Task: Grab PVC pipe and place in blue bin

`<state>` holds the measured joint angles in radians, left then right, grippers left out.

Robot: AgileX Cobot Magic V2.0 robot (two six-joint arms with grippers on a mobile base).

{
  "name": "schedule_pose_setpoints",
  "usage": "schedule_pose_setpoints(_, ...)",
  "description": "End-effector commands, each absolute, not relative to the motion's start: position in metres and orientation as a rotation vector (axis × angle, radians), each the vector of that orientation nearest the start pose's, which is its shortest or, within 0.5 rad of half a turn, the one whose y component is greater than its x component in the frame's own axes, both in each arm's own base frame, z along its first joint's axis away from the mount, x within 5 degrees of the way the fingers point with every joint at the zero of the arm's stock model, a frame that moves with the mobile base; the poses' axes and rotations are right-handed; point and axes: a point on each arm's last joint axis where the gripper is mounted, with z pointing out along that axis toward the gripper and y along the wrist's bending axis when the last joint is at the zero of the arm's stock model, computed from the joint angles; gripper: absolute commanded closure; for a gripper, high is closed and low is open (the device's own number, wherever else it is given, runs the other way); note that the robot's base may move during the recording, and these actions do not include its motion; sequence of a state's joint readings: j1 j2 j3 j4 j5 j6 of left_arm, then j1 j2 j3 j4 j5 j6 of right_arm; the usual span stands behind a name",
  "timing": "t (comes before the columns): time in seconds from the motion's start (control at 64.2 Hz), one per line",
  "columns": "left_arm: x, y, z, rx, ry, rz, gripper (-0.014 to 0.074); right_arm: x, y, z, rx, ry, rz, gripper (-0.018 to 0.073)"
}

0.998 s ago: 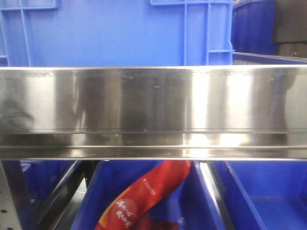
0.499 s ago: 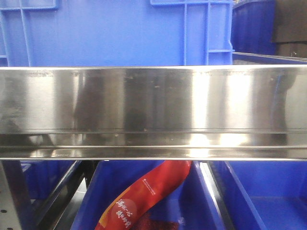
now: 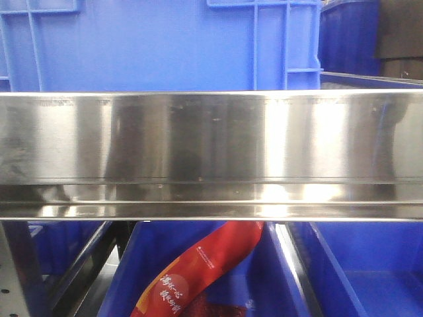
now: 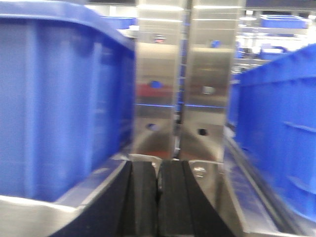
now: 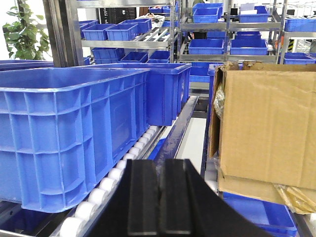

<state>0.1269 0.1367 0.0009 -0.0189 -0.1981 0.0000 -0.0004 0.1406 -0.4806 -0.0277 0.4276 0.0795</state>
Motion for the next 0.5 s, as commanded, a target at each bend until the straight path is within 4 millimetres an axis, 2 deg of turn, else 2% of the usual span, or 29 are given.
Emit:
schedule_pose_setpoints(0.0,0.0662,0.0074,0.2221,-0.088,1.425,0.08,0.0707,0.0356,-0.0013,0.3255,0.055,1.554,0.028,0.0727)
schedule_pose_setpoints(0.483,0.0666,0.0074,0.2197,-0.091,1.451,0.078,0.0707,0.0356,-0.0013,0.3255,0.055,1.554,0.028,0.0727)
